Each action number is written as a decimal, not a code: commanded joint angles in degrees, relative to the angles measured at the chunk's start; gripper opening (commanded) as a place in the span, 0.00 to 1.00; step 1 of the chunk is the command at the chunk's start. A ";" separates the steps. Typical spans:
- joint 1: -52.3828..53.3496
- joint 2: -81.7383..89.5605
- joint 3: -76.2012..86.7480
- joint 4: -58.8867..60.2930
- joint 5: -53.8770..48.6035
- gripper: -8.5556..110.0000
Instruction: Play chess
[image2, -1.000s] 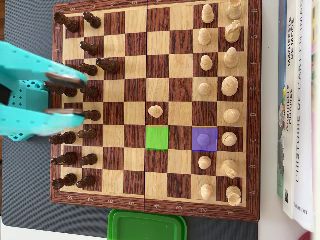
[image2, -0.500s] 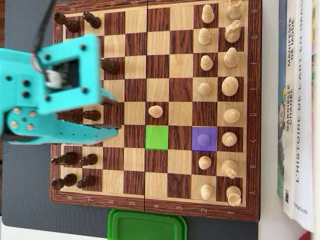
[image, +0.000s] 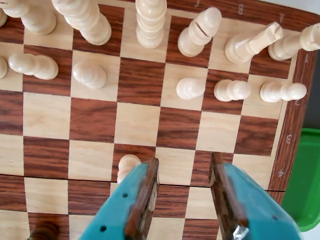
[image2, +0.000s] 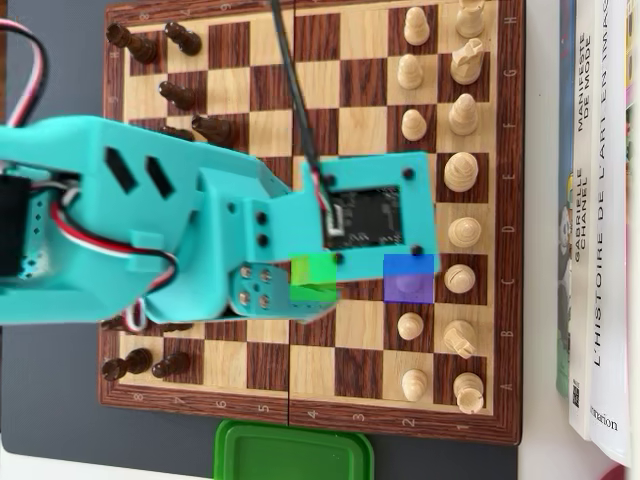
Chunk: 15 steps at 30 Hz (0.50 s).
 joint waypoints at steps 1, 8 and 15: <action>0.44 -2.11 -7.21 2.37 0.35 0.20; 0.97 -9.14 -15.73 4.66 0.26 0.17; 1.93 -15.56 -20.83 4.57 0.00 0.16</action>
